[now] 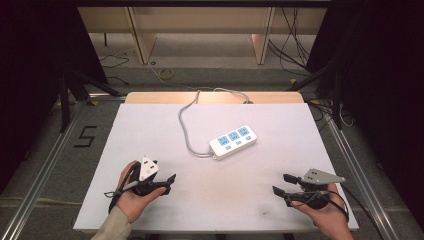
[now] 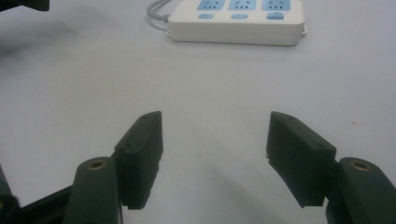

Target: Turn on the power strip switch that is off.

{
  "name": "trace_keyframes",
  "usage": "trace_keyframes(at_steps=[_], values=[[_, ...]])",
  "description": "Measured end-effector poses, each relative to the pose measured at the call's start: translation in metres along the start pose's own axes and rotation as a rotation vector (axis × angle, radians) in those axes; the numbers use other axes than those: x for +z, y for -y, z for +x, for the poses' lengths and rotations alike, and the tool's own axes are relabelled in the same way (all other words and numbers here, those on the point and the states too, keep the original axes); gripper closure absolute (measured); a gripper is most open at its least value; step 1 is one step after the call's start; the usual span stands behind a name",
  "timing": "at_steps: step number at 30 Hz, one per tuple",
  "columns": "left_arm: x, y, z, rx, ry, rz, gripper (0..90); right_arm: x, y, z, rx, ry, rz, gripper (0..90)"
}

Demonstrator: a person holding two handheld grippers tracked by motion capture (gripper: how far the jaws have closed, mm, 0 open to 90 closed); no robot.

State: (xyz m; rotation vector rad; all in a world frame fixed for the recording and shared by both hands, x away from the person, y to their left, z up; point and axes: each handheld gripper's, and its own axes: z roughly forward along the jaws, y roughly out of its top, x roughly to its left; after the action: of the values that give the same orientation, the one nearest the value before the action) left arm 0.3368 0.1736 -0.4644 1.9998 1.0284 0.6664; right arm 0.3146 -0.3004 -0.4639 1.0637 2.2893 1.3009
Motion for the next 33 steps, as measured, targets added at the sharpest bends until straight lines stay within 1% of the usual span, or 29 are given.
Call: trace_keyframes(at_steps=[2,5,7,8,10,12,15,17,19,20,23,28,29,33], values=[[0.000,0.001,0.001,0.006,-0.005,0.010,21.5,0.001,-0.002,0.002,0.001,-0.003,0.022,39.5],[0.000,0.001,0.001,0.006,-0.006,0.010,21.5,0.003,-0.004,0.005,-0.020,-0.013,0.050,43.6],[-0.001,0.000,0.001,0.012,-0.011,0.006,21.5,0.003,-0.007,0.006,-0.034,-0.012,0.066,47.9],[0.000,0.000,0.001,0.005,-0.011,0.002,21.6,0.003,-0.009,0.007,-0.040,-0.010,0.071,51.7],[0.000,0.000,0.002,0.006,-0.013,0.005,21.9,0.002,-0.013,0.007,-0.056,-0.005,0.088,59.6],[0.001,0.001,0.003,-0.001,-0.014,0.004,22.1,0.001,-0.018,0.007,-0.077,0.002,0.103,69.2],[0.001,0.000,0.002,-0.012,-0.018,-0.002,22.6,0.001,-0.024,0.007,-0.096,0.029,0.113,81.9],[0.000,0.000,0.002,-0.008,-0.018,0.000,22.7,0.002,-0.027,0.007,-0.113,0.040,0.124,89.1],[0.000,0.000,0.002,-0.006,-0.021,-0.002,22.7,0.003,-0.029,0.008,-0.115,0.041,0.128,90.0],[0.000,0.000,0.001,-0.003,-0.020,-0.001,22.7,0.005,-0.033,0.009,-0.125,0.042,0.142,90.0],[0.000,0.000,0.001,0.000,-0.021,0.002,23.0,0.009,-0.040,0.010,-0.130,0.048,0.162,90.0],[0.000,0.000,0.002,-0.012,-0.027,0.000,23.1,0.014,-0.050,0.011,-0.123,0.049,0.190,90.0],[0.000,0.000,0.002,-0.012,-0.028,0.000,23.1,0.015,-0.052,0.011,-0.115,0.050,0.197,90.0],[0.000,0.000,0.003,-0.007,-0.029,0.003,23.1,0.015,-0.058,0.009,-0.111,0.049,0.210,90.0]])
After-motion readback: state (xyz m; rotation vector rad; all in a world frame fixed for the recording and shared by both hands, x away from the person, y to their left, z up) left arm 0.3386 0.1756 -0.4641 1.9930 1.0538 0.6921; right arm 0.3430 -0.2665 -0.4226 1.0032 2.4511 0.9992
